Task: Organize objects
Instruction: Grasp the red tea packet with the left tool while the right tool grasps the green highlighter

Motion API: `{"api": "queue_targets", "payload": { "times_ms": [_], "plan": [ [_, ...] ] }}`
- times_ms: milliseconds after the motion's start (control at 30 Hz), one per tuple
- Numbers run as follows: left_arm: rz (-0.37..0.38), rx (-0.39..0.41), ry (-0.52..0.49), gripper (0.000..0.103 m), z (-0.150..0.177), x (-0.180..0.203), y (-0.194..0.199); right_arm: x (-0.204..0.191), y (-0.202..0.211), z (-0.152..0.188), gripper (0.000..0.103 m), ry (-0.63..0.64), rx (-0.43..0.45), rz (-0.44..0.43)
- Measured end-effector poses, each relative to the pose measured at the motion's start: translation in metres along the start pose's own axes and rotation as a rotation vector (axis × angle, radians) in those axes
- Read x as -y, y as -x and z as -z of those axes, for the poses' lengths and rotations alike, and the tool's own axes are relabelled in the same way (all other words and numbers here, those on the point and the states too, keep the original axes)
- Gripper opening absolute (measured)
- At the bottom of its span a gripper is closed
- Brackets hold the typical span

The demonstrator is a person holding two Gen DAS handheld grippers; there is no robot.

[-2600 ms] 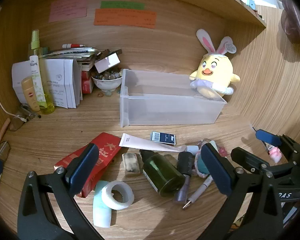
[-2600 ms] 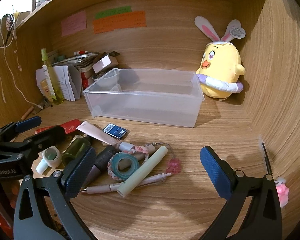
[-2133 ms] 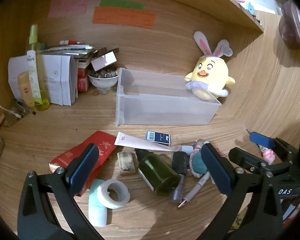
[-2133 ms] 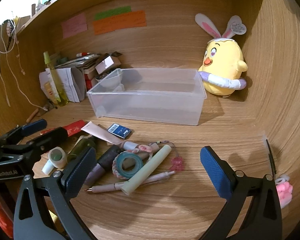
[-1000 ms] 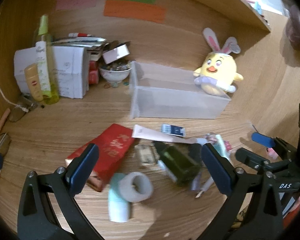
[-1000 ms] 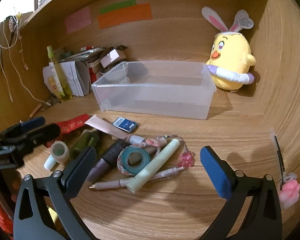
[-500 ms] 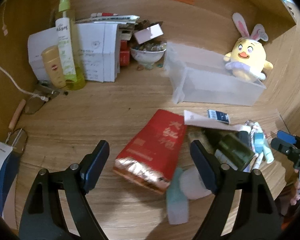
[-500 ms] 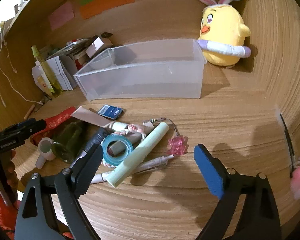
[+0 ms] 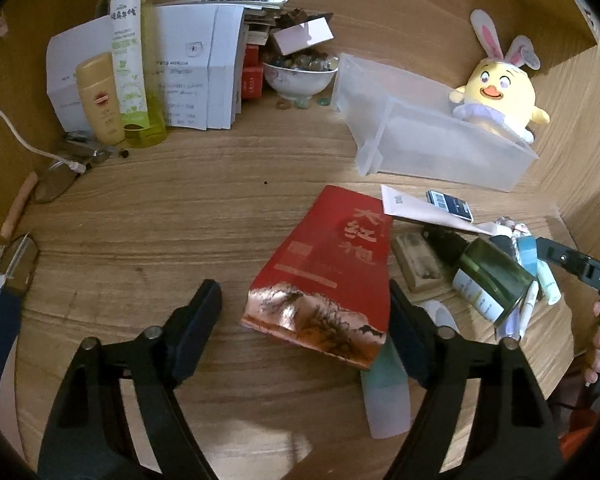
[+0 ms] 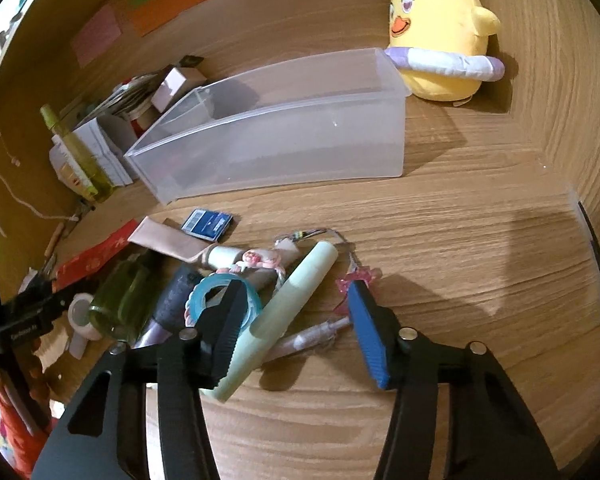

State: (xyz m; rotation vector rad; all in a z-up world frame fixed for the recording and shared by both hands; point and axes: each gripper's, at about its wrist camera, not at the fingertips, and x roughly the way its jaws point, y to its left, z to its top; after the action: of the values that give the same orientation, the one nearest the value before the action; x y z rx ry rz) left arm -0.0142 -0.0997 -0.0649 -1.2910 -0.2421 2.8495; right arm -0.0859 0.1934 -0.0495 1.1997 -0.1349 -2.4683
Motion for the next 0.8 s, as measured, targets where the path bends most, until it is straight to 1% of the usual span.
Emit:
{"api": "queue_targets", "payload": {
  "times_ms": [33,100,167,200,267,367,400,467,667,800],
  "plan": [
    [0.005,-0.001,-0.002,0.073,-0.001,0.001,-0.001,0.0,-0.001,-0.001,0.046,-0.001,-0.002,0.003],
    [0.016,-0.001,0.0,0.066,-0.002,0.002,-0.002,-0.002,-0.002,-0.002,0.043,0.004,-0.006,0.014],
    [0.023,0.003,0.001,0.061,-0.002,0.003,-0.001,-0.004,-0.003,-0.002,0.038,0.014,-0.009,0.032],
    [0.02,0.005,0.001,0.061,-0.002,0.003,-0.001,-0.004,-0.003,-0.002,0.036,0.018,-0.01,0.038],
    [0.014,0.012,-0.001,0.059,-0.003,0.004,0.001,-0.005,-0.002,-0.002,0.034,0.027,-0.008,0.046],
    [0.014,0.023,-0.004,0.059,-0.005,0.006,0.004,-0.011,0.002,-0.001,0.032,0.073,0.004,0.093],
    [0.015,0.026,-0.005,0.059,-0.005,0.006,0.005,-0.012,0.003,0.0,0.03,0.084,0.005,0.105],
    [0.009,0.033,-0.01,0.059,-0.005,0.006,0.006,-0.012,0.007,0.001,0.029,0.093,-0.002,0.122],
    [0.009,0.08,0.007,0.059,-0.009,0.003,0.017,-0.012,0.017,0.006,0.029,0.075,-0.016,0.09],
    [0.019,0.121,0.011,0.059,-0.015,0.004,0.026,-0.012,0.012,0.009,0.029,0.054,-0.049,0.051]
  ]
}}
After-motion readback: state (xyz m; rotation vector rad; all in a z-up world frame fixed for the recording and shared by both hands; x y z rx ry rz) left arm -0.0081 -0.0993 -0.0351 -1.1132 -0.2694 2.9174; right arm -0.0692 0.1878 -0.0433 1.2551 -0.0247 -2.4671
